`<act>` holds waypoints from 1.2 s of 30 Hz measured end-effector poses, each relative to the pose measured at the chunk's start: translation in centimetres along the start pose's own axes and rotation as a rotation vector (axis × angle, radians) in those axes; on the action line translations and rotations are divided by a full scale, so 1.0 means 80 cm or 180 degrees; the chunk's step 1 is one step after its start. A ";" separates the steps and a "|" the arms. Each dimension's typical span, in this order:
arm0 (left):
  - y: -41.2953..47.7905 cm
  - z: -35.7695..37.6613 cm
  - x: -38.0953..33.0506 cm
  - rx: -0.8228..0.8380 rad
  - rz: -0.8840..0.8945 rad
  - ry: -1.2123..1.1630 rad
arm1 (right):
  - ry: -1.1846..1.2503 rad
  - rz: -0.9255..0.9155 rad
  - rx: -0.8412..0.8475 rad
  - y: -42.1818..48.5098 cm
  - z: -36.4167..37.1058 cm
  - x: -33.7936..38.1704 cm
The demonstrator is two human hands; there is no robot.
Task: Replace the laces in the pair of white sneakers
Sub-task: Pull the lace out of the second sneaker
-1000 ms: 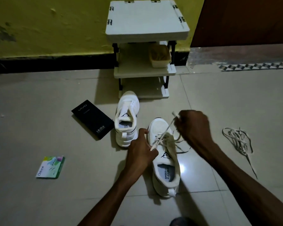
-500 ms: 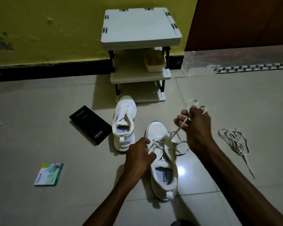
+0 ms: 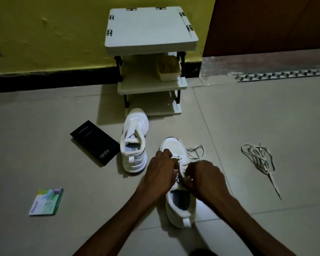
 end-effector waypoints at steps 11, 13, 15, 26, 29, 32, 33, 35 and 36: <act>0.016 -0.005 -0.029 0.0035 0.0381 0.1116 | 0.0236 -0.0085 -0.0398 0.002 0.019 -0.020; 0.015 -0.017 -0.035 -0.0064 0.0679 0.1293 | 0.0259 -0.0033 -0.0337 0.003 0.020 -0.022; 0.024 -0.043 -0.021 -0.0374 0.0612 0.1460 | 0.0391 0.0076 -0.0298 0.002 0.019 -0.026; 0.015 -0.050 0.005 0.0260 0.0206 -0.0455 | 0.0485 0.0002 -0.0185 0.003 0.024 -0.027; 0.014 -0.012 -0.003 0.0320 0.0257 -0.0182 | 0.0367 -0.0005 -0.0194 0.002 0.022 -0.027; 0.011 -0.005 -0.010 0.0030 0.0230 0.0184 | 0.0267 0.0025 -0.0250 0.000 0.019 -0.026; 0.011 -0.007 -0.014 -0.0095 0.0278 0.0318 | 0.0265 0.0015 -0.0239 0.000 0.019 -0.025; 0.016 -0.026 -0.009 -0.0442 0.0209 0.0425 | 0.0355 0.0014 -0.0207 0.000 0.021 -0.024; 0.023 -0.044 0.005 -0.0665 -0.0028 0.0388 | 0.0412 0.0023 -0.0206 0.001 0.021 -0.025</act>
Point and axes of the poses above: each hand's wrist, its own y-axis towards the middle knuckle, its own z-axis out of the palm, x = y × z, the point moved 7 cm from there along y, towards the middle knuckle, and after that the axes turned 5 degrees about -z, right-handed, at the moved point
